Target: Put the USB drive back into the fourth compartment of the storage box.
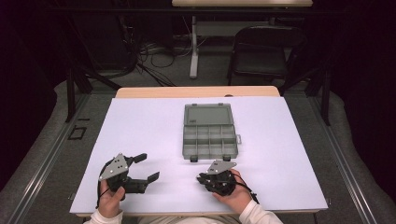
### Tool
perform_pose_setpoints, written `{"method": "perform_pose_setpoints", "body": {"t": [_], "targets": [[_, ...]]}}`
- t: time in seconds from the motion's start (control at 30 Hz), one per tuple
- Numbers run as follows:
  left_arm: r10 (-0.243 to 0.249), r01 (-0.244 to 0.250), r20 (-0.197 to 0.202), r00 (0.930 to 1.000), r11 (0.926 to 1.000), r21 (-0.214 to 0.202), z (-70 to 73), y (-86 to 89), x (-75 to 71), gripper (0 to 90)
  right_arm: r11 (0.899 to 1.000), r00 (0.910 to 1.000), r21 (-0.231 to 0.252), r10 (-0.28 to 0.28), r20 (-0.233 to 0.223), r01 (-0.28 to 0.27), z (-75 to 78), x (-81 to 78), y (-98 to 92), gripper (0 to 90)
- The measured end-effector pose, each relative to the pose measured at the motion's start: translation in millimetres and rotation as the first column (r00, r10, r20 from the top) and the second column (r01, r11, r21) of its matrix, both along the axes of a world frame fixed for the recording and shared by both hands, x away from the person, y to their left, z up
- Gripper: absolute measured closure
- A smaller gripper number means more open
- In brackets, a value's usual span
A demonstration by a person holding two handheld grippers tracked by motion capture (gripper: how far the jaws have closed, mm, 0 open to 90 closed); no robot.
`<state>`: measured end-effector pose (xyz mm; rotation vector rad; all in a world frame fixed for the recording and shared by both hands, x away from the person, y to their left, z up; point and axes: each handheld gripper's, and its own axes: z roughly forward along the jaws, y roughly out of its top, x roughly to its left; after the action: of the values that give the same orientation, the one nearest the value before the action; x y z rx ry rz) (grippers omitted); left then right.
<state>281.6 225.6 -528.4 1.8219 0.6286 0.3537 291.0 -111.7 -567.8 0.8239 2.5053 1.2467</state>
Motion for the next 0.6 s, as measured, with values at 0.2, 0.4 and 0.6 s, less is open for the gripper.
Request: {"method": "perform_pose_setpoints", "body": {"t": [0.2, 0.4, 0.6], "targets": [[0.003, -0.003, 0.0, 1.0, 1.0, -0.002, -0.1, -0.1, 0.1, 15.6, 1.0, 1.0, 0.01, 0.0, -0.002, 0.0, 2.3, -0.2, -1.4, 79.6], [0.003, -0.003, 0.0, 1.0, 1.0, -0.002, -0.1, 0.1, 0.1, 15.6, 1.0, 1.0, 0.023, -0.005, -0.001, 0.006, 5.3, -0.2, -3.6, 79.6], [-0.001, 0.001, -0.002, 1.0, 1.0, -0.005, -0.1, 0.4, 0.3, 15.6, 0.999, 0.9999, 0.033, -0.014, 0.005, 0.014, 9.1, 0.4, -6.6, 79.6]]}}
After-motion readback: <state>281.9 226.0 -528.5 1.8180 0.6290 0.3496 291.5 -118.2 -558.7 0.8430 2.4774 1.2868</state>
